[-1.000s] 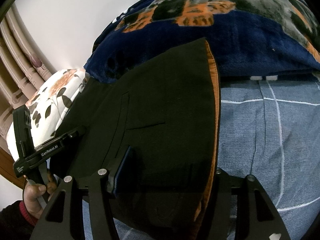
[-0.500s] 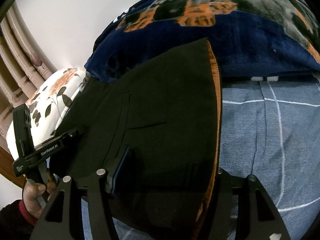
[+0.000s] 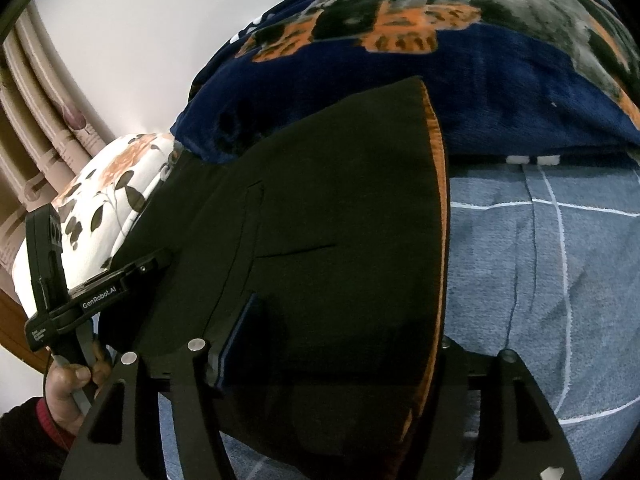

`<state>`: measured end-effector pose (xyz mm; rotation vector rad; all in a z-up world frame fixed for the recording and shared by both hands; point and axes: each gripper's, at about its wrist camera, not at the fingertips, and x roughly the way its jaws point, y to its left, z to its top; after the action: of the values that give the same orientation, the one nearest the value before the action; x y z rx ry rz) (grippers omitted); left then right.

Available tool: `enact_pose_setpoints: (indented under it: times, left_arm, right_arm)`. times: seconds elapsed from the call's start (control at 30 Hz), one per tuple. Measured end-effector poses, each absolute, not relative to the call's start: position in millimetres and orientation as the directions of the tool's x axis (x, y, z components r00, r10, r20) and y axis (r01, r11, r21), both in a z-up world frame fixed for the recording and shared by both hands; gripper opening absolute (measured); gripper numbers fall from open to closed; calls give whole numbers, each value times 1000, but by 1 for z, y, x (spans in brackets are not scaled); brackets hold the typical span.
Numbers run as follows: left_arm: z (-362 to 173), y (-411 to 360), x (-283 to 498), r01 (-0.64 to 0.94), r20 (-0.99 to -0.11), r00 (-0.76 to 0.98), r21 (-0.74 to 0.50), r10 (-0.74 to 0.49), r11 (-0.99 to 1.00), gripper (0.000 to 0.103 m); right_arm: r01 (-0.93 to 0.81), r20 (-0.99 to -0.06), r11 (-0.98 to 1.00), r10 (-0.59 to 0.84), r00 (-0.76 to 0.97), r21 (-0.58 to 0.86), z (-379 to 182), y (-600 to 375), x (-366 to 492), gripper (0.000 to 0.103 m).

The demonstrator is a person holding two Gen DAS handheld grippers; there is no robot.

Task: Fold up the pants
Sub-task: 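Press the folded pants flat with both grippers, holding the stack together, then open both grippers and release the folded black pants on the sheet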

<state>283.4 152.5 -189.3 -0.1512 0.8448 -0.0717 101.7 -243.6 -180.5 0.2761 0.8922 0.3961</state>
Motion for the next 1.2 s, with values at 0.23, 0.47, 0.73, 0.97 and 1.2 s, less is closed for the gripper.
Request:
enact_pose_setpoints:
  times: [0.23,0.47,0.73,0.97,1.2]
  left_arm:
    - [-188,155,284,-4,-739,665,-152,-111,988,42]
    - [-178,161,276,-51,-719,693,-119,-51,992,58]
    - [-136,159,233,-75,-656,753,-9,51,997,90]
    - [-97,147,200,-103,-634,768,20,92,995,98]
    - [-56,125,160,-83,-576,812,35,88,996,102]
  right_arm:
    - [-228,-699,895,442,562,383,-178,-242,104,62]
    - [-242,-703,895,444,556,374,-175,-240,105,70]
    - [-155,-651,921,364,667,356,-135,-253,63,75]
    - [-217,-597,938,341,726,272,-95,-241,10,80]
    - [-234,-562,938,342,753,256,-61,-229,-32,91]
